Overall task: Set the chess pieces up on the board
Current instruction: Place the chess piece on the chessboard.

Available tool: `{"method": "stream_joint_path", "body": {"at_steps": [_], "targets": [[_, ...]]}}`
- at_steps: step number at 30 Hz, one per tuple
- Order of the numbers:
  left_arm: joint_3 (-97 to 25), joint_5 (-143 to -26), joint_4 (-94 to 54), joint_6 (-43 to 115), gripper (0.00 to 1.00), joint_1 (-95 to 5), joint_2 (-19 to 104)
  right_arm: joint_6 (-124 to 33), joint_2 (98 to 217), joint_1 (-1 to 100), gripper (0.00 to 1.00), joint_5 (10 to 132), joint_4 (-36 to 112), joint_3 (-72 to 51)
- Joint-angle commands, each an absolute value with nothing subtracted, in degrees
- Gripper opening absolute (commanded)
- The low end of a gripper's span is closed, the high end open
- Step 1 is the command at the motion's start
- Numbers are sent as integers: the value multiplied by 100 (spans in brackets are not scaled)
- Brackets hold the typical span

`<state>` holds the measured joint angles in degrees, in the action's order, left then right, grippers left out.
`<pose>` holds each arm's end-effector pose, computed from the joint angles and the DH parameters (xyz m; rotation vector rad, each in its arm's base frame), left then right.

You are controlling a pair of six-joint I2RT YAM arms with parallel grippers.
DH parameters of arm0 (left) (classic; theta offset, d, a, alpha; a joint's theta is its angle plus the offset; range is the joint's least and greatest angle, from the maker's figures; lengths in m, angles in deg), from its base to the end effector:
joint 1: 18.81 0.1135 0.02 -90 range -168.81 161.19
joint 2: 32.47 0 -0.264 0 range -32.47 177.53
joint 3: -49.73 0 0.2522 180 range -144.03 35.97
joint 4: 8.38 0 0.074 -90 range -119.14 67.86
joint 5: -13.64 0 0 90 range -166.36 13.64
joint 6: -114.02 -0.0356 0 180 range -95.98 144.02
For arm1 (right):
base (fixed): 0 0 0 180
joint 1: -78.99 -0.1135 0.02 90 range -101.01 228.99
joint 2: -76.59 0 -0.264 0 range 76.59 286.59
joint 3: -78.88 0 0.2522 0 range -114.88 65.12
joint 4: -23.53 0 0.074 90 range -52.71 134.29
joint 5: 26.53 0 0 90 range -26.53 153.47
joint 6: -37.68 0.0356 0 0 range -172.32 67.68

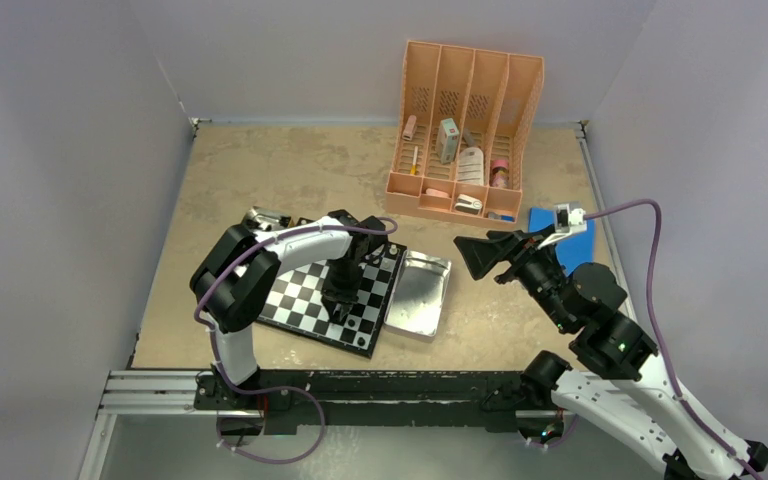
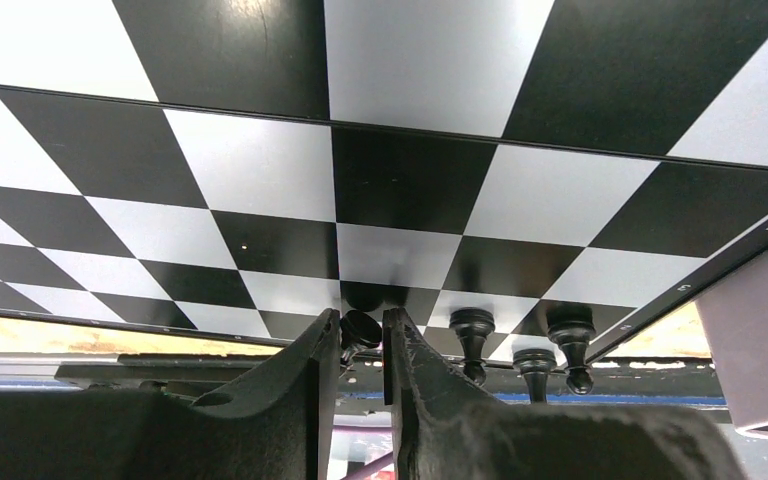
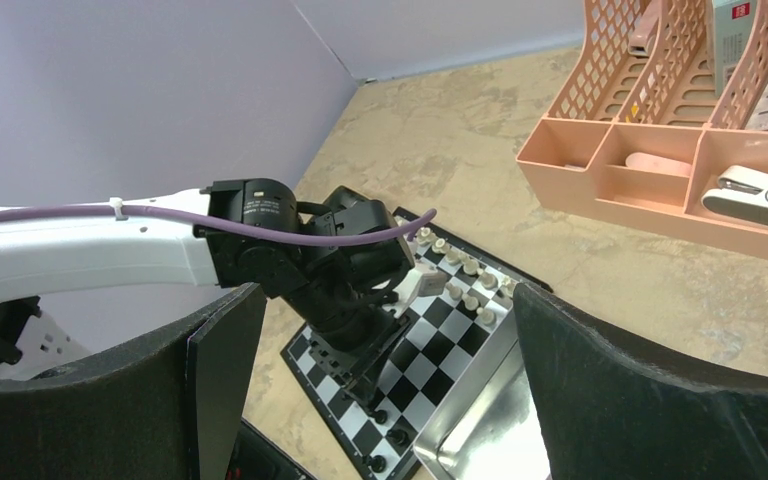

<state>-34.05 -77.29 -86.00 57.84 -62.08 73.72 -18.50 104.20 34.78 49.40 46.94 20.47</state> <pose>0.2236 -0.2113 0.1630 -0.2443 -2.9812 -0.1446 0.0851 0.0707 0.3789 0.0740 1.5131 0.9309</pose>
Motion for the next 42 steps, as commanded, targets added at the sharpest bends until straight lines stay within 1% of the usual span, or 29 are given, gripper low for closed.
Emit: {"method": "stream_joint_path", "body": {"at_steps": [1, 9, 16, 23, 33, 36, 42], "targets": [[-3616, -7669, -8565, 5751, 23, -6232, 7413, -1867, 10410, 3476, 96, 4818, 4458, 1783], [-3777, -7663, -8591, 5748, 27, -6232, 7302, -1873, 10427, 3475, 96, 4833, 4441, 1782], [-3866, -7649, -8665, 5773, 27, -6232, 7257, -1875, 10428, 3475, 96, 4844, 4445, 1776], [-3860, -7428, -8665, 5933, 27, -6232, 6838, -1883, 10453, 3474, 96, 4861, 4417, 1796], [-3267, -7610, -8414, 6090, 27, -6232, 6112, -1883, 10493, 3473, 96, 4887, 4397, 1792], [-2996, -7845, -8218, 6111, 28, -6232, 5966, -1883, 10498, 3477, 96, 4911, 4381, 1792], [-2736, -7970, -7904, 6083, 27, -6232, 6012, -1872, 10522, 3472, 96, 4936, 4371, 1784]]}}
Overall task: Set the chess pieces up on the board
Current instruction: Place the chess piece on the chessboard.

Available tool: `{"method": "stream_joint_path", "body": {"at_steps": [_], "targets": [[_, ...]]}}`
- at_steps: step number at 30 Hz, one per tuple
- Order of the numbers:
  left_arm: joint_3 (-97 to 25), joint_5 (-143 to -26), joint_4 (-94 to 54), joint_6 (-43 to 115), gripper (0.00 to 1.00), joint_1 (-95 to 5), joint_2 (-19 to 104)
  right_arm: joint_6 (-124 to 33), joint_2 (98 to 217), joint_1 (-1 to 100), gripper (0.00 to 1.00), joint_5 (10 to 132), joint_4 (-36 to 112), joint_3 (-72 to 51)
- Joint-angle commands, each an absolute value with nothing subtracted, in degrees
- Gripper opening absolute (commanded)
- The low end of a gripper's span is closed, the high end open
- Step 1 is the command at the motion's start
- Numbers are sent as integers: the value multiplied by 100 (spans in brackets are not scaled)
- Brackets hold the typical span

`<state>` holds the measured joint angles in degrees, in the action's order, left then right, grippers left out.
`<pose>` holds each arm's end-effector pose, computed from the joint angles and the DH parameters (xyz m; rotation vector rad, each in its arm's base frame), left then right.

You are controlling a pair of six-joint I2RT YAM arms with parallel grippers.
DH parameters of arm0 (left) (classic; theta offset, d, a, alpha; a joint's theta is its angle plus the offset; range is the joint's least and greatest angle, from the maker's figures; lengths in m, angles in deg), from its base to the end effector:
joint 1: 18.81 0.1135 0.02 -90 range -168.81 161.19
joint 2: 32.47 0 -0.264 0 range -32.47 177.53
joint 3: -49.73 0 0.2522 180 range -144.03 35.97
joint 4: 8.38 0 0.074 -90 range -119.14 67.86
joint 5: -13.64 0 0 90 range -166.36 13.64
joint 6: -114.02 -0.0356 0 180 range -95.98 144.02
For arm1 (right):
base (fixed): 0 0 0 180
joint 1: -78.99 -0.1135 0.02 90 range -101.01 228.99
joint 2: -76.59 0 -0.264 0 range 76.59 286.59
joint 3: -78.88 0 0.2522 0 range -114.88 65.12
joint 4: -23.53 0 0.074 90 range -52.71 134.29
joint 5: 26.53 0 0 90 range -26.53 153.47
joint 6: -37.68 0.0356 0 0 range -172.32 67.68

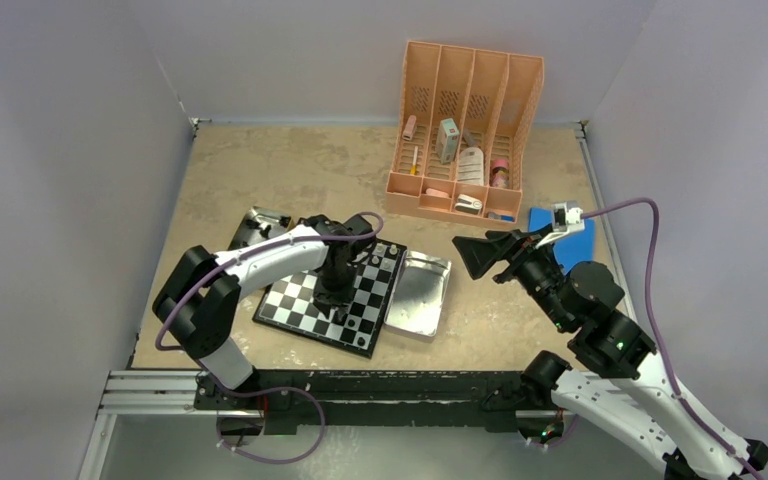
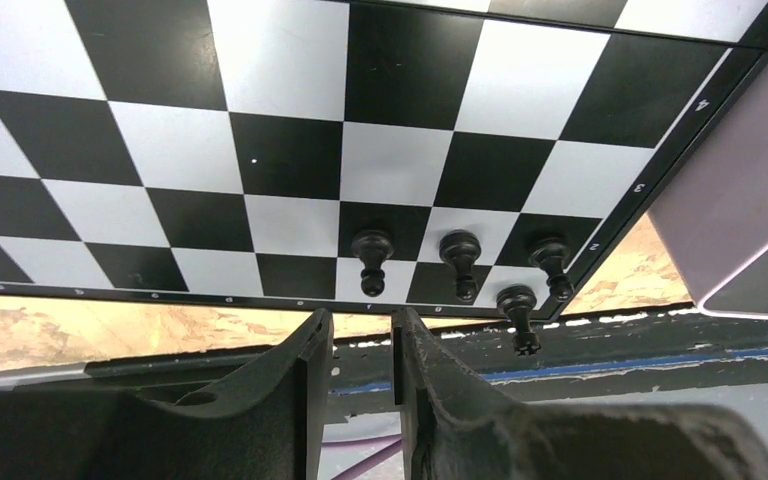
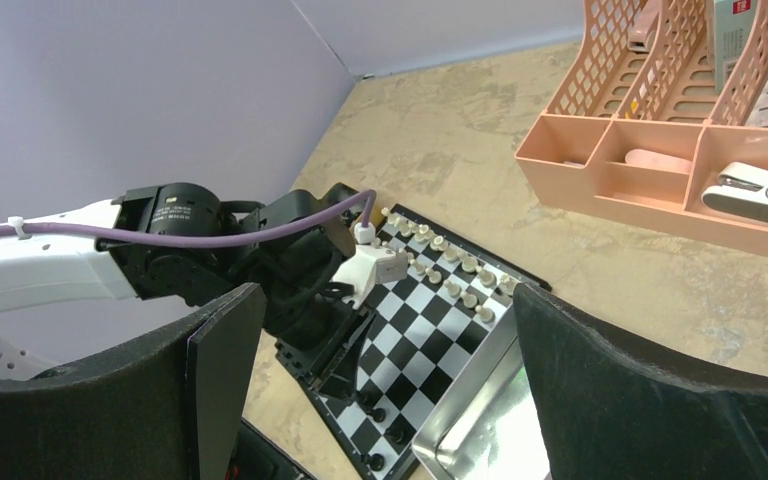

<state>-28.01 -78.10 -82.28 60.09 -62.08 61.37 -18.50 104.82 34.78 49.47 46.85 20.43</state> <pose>0.2031 -0.1927 0.1974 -0.1960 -3.1158 0.0365 0.0871 0.0727 0.3784 0.0716 1.5216 0.9278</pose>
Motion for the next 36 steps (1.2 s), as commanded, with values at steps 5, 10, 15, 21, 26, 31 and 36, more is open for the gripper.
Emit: {"method": "stream_joint_path", "body": {"at_steps": [5, 10, 15, 21, 26, 31, 36], "targets": [[-2730, -7965, -7759, 6028, 22, -6232, 6145, -1875, 10525, 3478, 96, 4932, 4377, 1774], [-2753, -7905, -7716, 6010, 19, -6232, 6243, -1875, 10540, 3472, 96, 4923, 4362, 1783], [-2749, -7877, -7725, 6018, 17, -6234, 6254, -1883, 10557, 3471, 96, 4919, 4366, 1792], [-2755, -7823, -7715, 6014, 16, -6232, 6219, -1886, 10568, 3475, 96, 4924, 4344, 1809], [-2834, -7745, -7731, 6014, 16, -6232, 6201, -1883, 10550, 3475, 96, 4923, 4344, 1818], [-3054, -7646, -7832, 6032, 24, -6232, 6115, -1892, 10574, 3477, 96, 4932, 4344, 1842], [-3458, -7122, -7985, 6057, 28, -6196, 5986, -1885, 10610, 3471, 96, 4966, 4313, 1901]]}}
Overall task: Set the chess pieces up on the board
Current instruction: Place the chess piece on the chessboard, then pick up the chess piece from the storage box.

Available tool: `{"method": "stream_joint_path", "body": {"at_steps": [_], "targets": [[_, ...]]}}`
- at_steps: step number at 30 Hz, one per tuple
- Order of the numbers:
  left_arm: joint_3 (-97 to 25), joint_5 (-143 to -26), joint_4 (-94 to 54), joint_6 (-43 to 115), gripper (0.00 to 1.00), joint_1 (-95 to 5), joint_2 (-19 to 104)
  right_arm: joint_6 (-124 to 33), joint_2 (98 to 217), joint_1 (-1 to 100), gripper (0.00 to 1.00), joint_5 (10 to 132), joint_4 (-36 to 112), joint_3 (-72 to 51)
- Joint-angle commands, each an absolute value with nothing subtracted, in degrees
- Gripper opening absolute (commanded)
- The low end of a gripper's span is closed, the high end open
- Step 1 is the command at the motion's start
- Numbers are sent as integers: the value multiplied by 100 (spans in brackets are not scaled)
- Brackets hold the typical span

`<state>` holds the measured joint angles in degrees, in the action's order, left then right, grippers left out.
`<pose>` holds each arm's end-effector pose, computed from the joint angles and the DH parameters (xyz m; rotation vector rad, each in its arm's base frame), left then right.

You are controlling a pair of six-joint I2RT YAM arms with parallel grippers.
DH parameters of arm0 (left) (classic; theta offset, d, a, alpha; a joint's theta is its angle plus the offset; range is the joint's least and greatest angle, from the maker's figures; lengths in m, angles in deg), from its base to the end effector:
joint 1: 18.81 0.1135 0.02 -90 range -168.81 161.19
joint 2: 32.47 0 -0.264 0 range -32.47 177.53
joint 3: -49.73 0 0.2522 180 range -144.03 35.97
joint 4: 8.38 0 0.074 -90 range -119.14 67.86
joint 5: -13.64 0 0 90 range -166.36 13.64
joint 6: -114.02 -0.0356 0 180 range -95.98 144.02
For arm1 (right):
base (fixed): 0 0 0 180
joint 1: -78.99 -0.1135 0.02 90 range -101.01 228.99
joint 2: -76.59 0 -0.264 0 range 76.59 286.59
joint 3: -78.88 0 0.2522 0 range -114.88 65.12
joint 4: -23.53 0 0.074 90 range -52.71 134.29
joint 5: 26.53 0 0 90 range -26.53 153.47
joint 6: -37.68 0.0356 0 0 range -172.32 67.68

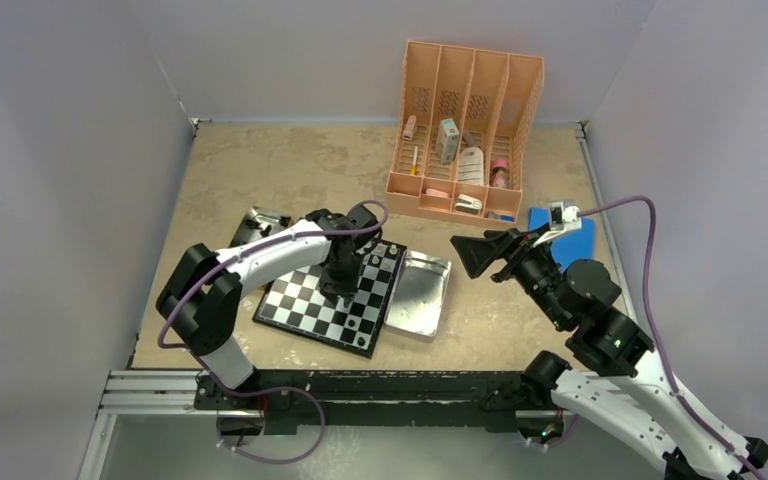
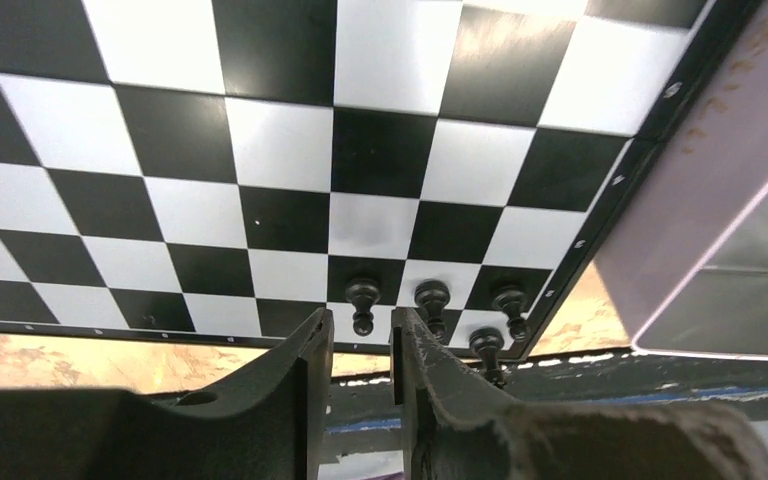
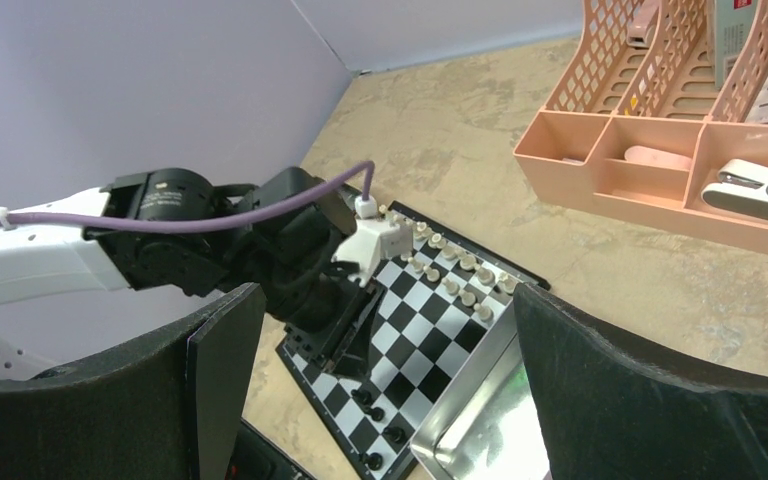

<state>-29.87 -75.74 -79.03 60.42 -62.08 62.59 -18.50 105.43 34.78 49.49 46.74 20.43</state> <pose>0.2142 -0.2011 0.1999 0.1841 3.0766 -0.0542 0.0891 0.0746 0.3776 0.0698 1.5302 0.9239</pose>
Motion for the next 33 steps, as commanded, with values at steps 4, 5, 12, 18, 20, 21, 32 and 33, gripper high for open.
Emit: {"method": "stream_joint_path", "body": {"at_steps": [4, 5, 12, 18, 20, 21, 32, 33], "targets": [[-3767, -6999, -7921, 5874, 28, -5851, 5901, -1892, 10627, 3476, 96, 5001, 4283, 1932], [-3823, -7009, -7880, 5803, 28, -5707, 5865, -1886, 10629, 3473, 96, 5002, 4281, 1941], [-3903, -6850, -7394, 5310, 26, -4320, 5326, -1874, 10665, 3471, 97, 5054, 4283, 2023], [-3774, -7090, -6888, 5050, 25, -3067, 5055, -1875, 10681, 3469, 97, 5089, 4248, 2064], [-3731, -7053, -6698, 4980, 25, -2688, 5065, -1874, 10703, 3470, 97, 5107, 4233, 2060], [-3712, -7154, -6606, 4920, 25, -2497, 5100, -1875, 10714, 3476, 97, 5111, 4223, 2056], [-3169, -7466, -5894, 5243, 27, -1388, 5812, -1918, 10852, 3470, 97, 5235, 3977, 2113], [-3117, -7447, -5836, 5282, 28, -1388, 5879, -1923, 10864, 3470, 97, 5248, 3980, 2098]]}}
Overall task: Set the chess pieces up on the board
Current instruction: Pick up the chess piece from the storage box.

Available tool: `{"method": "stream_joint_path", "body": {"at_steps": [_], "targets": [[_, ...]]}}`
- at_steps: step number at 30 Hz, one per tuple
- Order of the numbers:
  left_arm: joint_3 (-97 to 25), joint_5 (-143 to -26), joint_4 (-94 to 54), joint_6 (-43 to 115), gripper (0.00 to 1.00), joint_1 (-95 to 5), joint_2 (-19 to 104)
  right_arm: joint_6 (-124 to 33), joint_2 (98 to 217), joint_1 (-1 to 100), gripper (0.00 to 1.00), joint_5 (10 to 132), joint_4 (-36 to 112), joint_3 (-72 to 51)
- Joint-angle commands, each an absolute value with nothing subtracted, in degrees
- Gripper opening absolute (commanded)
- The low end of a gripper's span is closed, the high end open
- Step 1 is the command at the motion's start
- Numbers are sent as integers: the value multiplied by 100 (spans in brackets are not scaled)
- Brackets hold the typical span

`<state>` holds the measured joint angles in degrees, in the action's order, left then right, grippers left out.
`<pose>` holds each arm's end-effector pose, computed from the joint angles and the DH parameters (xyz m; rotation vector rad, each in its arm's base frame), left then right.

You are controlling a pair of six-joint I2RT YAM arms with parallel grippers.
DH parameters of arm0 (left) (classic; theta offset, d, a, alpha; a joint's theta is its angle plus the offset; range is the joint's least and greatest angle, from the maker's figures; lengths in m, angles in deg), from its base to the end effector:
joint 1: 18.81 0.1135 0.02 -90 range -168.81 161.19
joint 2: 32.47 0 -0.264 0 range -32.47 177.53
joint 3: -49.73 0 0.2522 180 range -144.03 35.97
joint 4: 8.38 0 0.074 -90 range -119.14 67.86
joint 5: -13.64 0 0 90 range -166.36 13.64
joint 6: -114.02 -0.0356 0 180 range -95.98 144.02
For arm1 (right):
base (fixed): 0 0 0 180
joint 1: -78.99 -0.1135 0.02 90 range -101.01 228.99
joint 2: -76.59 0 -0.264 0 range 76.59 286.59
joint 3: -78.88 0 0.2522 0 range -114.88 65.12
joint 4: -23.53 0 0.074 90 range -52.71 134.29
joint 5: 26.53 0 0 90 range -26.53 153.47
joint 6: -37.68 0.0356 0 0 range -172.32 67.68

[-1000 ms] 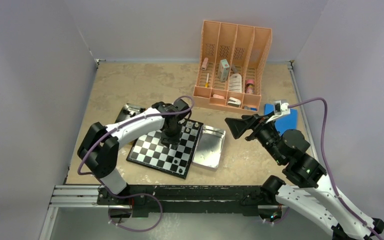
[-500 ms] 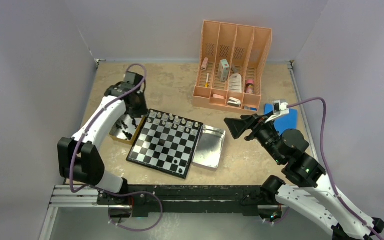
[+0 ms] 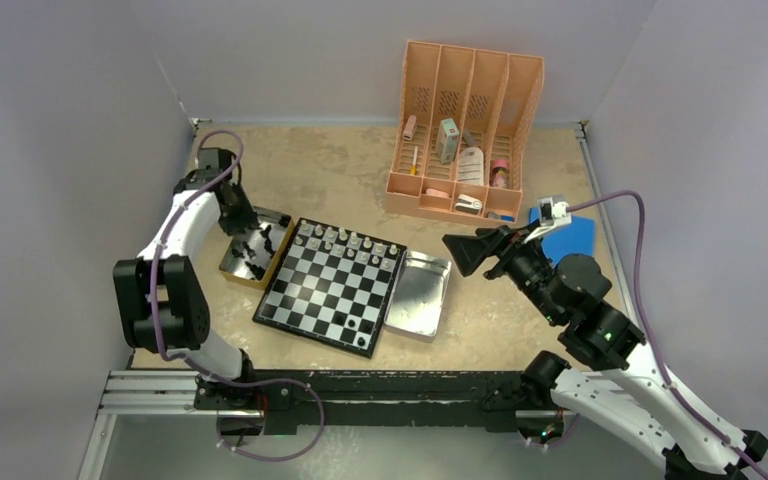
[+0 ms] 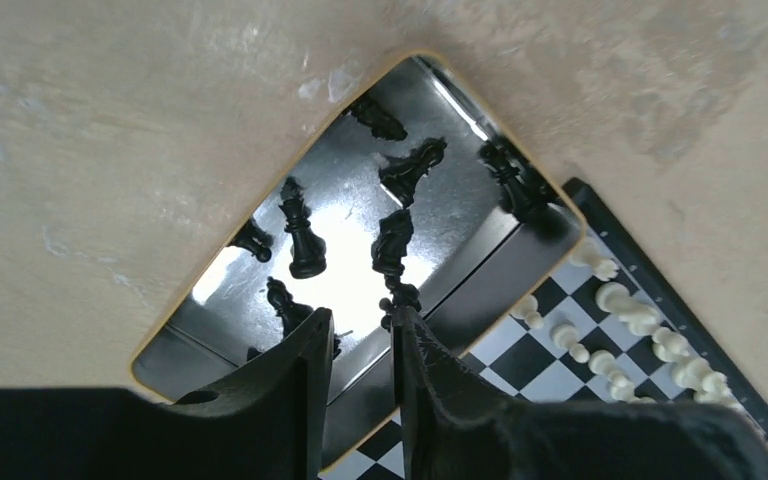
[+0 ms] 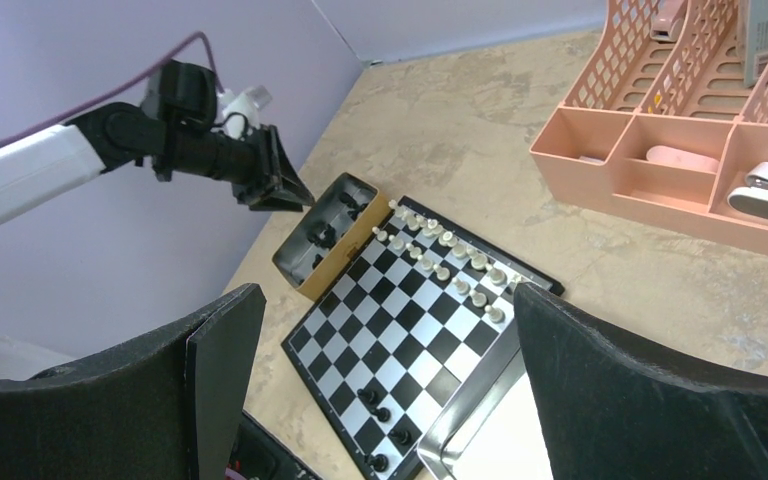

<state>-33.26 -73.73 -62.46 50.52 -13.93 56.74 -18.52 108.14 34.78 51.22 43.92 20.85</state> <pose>0.3201 0.0290 0.2550 -0.7248 2.5211 -0.0713 0.0977 0.0845 0.3756 0.0430 1.5390 0.9428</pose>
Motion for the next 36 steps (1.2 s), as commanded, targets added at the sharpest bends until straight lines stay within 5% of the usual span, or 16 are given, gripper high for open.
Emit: {"method": "stream_joint_path", "body": {"at_steps": [1, 36], "targets": [[-3087, -7436, -5795, 5304, 30, -1381, 5949, -1938, 10878, 3469, 97, 5260, 3989, 2080], [-2911, -7168, -5840, 5460, 32, -1186, 6801, -2181, 10709, 3469, 98, 5329, 4190, 2029]]}}
